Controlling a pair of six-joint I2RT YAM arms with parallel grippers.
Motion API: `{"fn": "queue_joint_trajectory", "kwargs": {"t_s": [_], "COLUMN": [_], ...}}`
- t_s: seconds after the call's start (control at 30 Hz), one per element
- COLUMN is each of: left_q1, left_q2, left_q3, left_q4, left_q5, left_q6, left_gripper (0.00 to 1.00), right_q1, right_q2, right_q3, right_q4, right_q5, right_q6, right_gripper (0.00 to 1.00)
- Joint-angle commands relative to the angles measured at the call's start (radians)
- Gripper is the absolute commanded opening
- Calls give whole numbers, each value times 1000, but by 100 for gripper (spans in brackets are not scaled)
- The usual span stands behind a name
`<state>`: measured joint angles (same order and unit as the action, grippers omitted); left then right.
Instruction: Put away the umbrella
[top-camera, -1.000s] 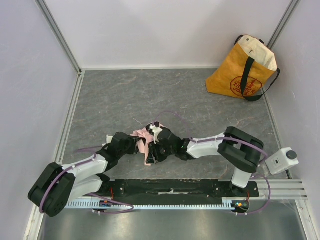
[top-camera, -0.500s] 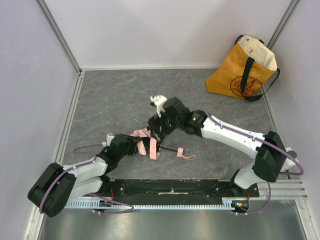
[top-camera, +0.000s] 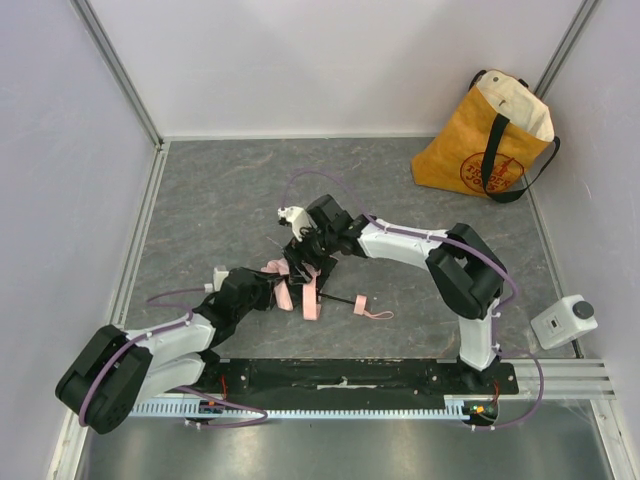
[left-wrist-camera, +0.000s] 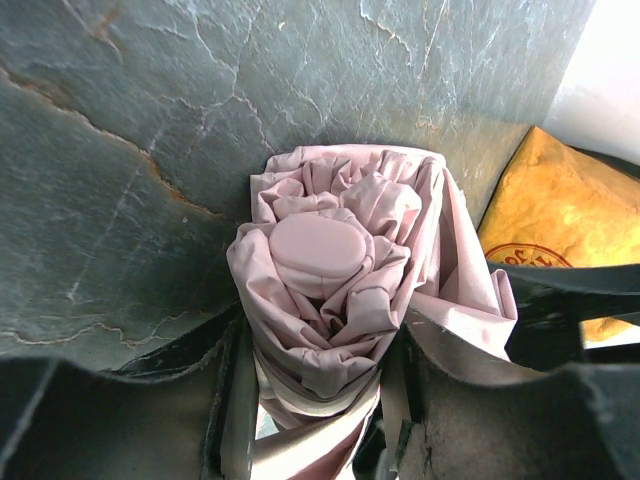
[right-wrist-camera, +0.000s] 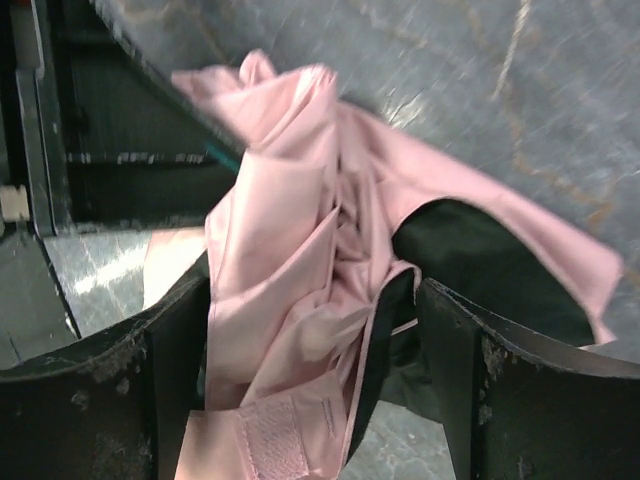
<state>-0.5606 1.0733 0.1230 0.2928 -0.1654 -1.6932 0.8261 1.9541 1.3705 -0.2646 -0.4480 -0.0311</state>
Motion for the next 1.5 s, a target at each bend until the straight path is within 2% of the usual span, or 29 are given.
{"fn": "queue_joint_trajectory", "kwargs": {"t_s": [0.0, 0.13, 0.33, 0.43, 0.5, 0.57, 0.6, 0.63, 0.73, 0.8, 0.87, 0.9, 1.0, 1.03, 1.07, 1.17, 1.23, 1.27, 1.37, 1.47], "left_q1": [-7, -5, -5, -4, -5, -4, -4, -4, -5, -2, -4, -4, -2, -2, -2, -2, 1, 1, -1, 1], "left_q2": [36, 56, 62, 65, 65, 59, 51, 44, 13, -6, -18, -21, -33, -38, -42, -55, -59, -61, -59, -88], "left_q3": [9, 35, 86, 93, 92, 93, 95, 98, 84, 66, 47, 34, 7, 6, 6, 13, 24, 27, 32, 15], "left_q4": [-159, -201, -287, -330, -340, -349, -360, -372, -368, -345, -322, -296, -265, -268, -276, -287, -287, -287, -287, -268], "left_q5": [0, 15, 24, 43, 75, 98, 104, 104, 95, 86, 84, 84, 93, 95, 98, 99, 101, 101, 112, 115], "left_q6": [47, 29, 7, -23, -66, -91, -100, -106, -125, -131, -140, -141, -166, -164, -166, -157, -143, -138, -128, -105], "left_gripper": [2, 2, 2, 2, 2, 2, 2, 2, 2, 2, 2, 2, 2, 2, 2, 2, 2, 2, 2, 2], "right_q1": [37, 113, 251, 309, 343, 369, 375, 384, 389, 389, 389, 390, 390, 390, 390, 390, 387, 386, 380, 378], "right_q2": [-83, -90, -77, -54, -37, -14, -12, -8, -4, 8, 25, 28, 13, 8, 5, 6, 28, 44, 92, 100], "right_q3": [-103, -148, -153, -154, -171, -206, -226, -252, -312, -321, -323, -324, -352, -364, -369, -375, -355, -337, -295, -315], "right_q4": [160, 174, 147, 140, 157, 195, 212, 238, 297, 292, 275, 269, 280, 283, 280, 271, 266, 240, 205, 232], "right_q5": [-69, 47, 378, 593, 724, 831, 844, 867, 847, 795, 764, 746, 744, 744, 758, 766, 802, 830, 867, 852], "right_q6": [-9, -33, -119, -157, -173, -182, -181, -168, -113, -92, -70, -63, -43, -44, -52, -91, -107, -112, -115, -98], "right_gripper": [89, 88, 88, 84, 76, 61, 49, 44, 36, 29, 26, 26, 51, 64, 71, 80, 79, 75, 53, 25]}}
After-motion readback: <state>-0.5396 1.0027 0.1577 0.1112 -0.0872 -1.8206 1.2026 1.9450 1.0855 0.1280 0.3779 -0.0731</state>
